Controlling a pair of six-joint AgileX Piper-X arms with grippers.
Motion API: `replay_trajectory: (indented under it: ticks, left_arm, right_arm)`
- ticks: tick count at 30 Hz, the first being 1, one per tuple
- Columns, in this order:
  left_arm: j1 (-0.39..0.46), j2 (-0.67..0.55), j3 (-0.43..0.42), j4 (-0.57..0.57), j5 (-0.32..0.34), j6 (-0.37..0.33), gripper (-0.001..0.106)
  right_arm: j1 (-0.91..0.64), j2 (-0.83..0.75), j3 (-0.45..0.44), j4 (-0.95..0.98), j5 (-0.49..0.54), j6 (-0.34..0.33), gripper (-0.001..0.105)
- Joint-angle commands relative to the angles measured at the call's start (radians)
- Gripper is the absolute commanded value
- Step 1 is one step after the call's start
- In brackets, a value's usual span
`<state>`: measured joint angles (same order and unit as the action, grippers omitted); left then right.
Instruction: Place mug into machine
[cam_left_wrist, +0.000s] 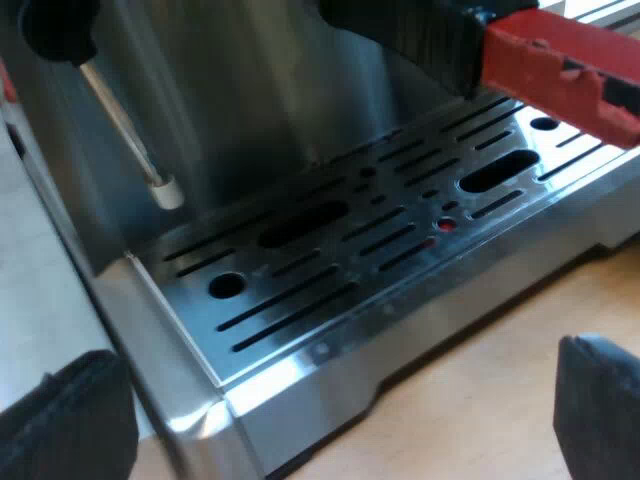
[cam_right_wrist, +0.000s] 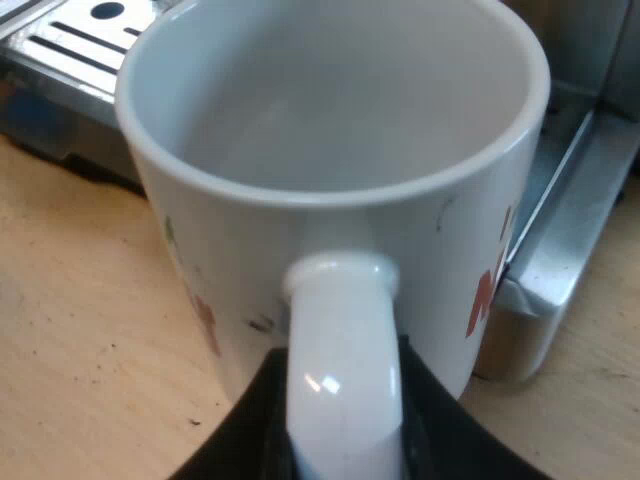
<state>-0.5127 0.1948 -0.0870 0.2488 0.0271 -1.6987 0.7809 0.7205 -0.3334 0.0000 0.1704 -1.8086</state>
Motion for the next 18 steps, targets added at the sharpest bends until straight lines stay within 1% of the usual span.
replay_trajectory:
  ticks: [1, 3, 4, 5, 9, 14, 18]
  left_arm:
    - [-0.004, 0.02, -0.003, -0.056, 0.053, 0.002, 0.085]
    - [-0.004, 0.025, -0.003, -0.07, 0.065, 0.002, 0.085]
    - [-0.004, 0.028, -0.003, -0.076, 0.069, 0.002, 0.085]
    - [-0.004, 0.028, -0.003, -0.075, 0.069, 0.002, 0.085]
    - [-0.004, 0.028, -0.003, -0.075, 0.084, 0.002, 0.085]
    - [-0.004, 0.028, -0.003, -0.075, 0.084, -0.001, 0.085]
    - [-0.004, 0.028, -0.003, -0.075, 0.084, -0.002, 0.085]
  right_arm:
    - [0.02, 0.026, -0.02, -0.11, 0.014, 0.018, 0.0]
    - [0.035, 0.064, -0.02, -0.172, 0.017, 0.026, 0.0]
    - [0.04, 0.149, -0.028, -0.263, 0.027, 0.034, 0.0]
    - [0.04, 0.183, -0.042, -0.284, 0.027, 0.034, 0.0]
    - [0.04, 0.279, -0.102, -0.325, 0.027, 0.034, 0.0]
    - [0.04, 0.412, -0.179, -0.364, 0.027, 0.034, 0.0]
    - [0.04, 0.457, -0.205, -0.391, 0.027, 0.034, 0.0]
